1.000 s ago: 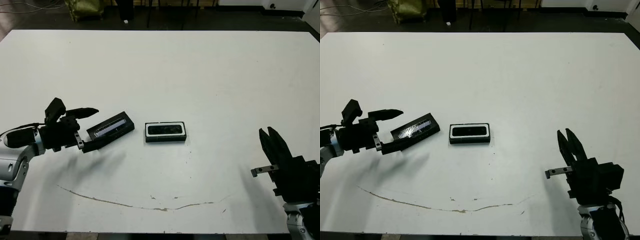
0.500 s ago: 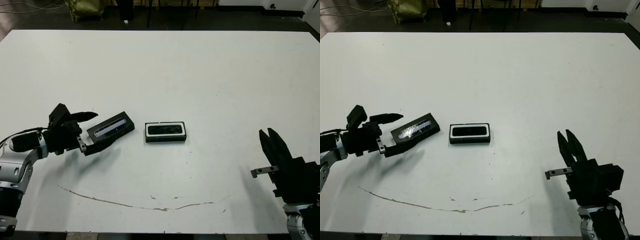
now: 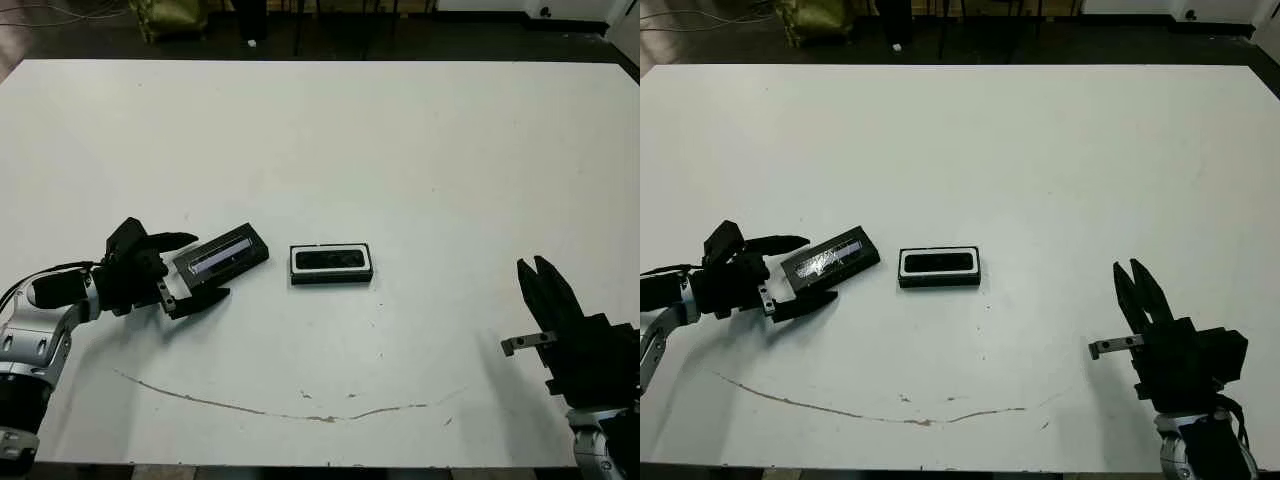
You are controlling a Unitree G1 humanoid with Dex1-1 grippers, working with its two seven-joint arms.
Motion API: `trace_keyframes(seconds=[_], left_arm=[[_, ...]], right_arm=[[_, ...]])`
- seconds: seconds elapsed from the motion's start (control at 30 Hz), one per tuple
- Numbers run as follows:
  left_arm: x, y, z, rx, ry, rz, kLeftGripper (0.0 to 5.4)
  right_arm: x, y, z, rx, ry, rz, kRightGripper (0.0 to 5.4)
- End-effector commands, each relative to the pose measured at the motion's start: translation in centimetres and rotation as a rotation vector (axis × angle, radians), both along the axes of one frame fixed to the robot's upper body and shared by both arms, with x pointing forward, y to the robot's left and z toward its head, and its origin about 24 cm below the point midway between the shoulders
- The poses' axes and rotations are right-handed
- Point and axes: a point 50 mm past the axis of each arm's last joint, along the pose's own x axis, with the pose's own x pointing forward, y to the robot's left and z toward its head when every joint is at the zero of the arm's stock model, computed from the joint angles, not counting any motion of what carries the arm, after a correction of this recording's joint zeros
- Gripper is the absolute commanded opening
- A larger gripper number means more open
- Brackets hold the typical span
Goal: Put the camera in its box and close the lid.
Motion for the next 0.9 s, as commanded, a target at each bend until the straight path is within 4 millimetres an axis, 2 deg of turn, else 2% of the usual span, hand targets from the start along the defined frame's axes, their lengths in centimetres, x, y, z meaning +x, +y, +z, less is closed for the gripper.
trace_keyframes(seconds=[0.03,0.13,0.47,0.63,0.9], left_arm=[[-0.4,0.1,-1.5,0.003,0.059,0.023,5.37],[-0.7,0.0,-1.8,0.014,0.020,0.039,4.98],[-1.3,-0.2,-1.8,0.042,0.008,0.005,2.60],[-1.2,-0.2,-1.3,0.013,0.070,-0.056,2.53],[-0.8,-0.1,0.6,-0.034,0.048,-0.072,2.53]], right_arm=[[-0.3,-0.1,-0.4,0.006,0.034,-0.006,0.00],[-0.3,-0.1,-0.4,0.006,0.024,-0.003,0.00],[-0.4,0.2,-0.3,-0.001,0.036,-0.008,0.00],[-0.3,0.0,-0.6,0.001,0.053,-0.011,0.00],[-0.3,0.2,-0.7,0.012,0.064,-0.006,0.00]])
